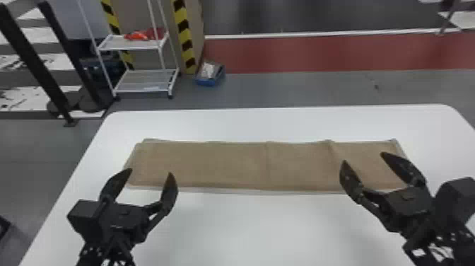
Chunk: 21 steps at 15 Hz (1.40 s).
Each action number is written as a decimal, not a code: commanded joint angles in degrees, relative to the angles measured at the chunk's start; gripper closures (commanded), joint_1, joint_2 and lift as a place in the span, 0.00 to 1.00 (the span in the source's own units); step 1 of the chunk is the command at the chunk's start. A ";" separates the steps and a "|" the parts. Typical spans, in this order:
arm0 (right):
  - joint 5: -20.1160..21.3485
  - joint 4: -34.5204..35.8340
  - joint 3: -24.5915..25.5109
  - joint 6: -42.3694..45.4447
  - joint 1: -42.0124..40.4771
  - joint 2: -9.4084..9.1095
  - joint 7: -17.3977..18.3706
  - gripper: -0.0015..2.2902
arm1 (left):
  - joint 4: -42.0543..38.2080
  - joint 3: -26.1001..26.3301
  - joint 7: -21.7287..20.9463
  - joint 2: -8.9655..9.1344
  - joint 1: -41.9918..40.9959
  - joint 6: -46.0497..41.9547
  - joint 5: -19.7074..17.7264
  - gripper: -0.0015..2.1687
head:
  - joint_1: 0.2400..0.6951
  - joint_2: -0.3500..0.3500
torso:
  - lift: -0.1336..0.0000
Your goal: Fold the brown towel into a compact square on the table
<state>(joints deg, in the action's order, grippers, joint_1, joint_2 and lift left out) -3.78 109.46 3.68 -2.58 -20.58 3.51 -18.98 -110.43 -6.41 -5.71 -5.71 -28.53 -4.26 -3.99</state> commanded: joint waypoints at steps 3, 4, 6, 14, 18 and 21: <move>0.00 0.05 0.01 0.15 -0.25 0.00 0.00 0.06 | -0.22 -0.79 -0.18 0.09 1.46 2.99 -3.48 0.04 | 1.00 0.64 | 0.07; 0.00 0.05 0.01 0.33 -0.52 0.00 0.00 0.06 | -0.22 -0.88 0.17 0.09 1.98 3.16 -3.83 0.04 | 1.00 0.64 | 0.07; 0.00 0.40 0.10 0.50 -0.96 0.00 0.00 0.06 | -0.75 -3.43 -0.88 0.09 4.71 13.89 -5.59 0.04 | 1.00 0.65 | 0.07; 0.35 1.63 -0.08 0.15 -1.40 0.00 0.00 0.06 | 0.75 -11.43 -3.96 -0.62 14.99 33.22 -11.39 0.04 | 1.00 0.74 | 0.07; 0.35 2.07 0.01 0.15 -1.75 0.09 0.00 0.06 | 5.84 -15.03 -8.79 -1.67 24.13 51.15 -9.98 0.05 | 1.00 0.77 | 0.07; 0.26 2.25 0.01 -0.02 -1.75 0.27 0.00 0.06 | 8.57 -14.94 -8.71 -3.08 27.29 52.73 -9.28 0.07 | 1.00 0.78 | 0.07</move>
<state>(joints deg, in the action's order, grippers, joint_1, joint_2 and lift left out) -3.49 111.59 3.76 -2.58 -22.32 3.75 -18.98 -102.88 -21.31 -14.56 -8.39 -2.54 48.03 -13.75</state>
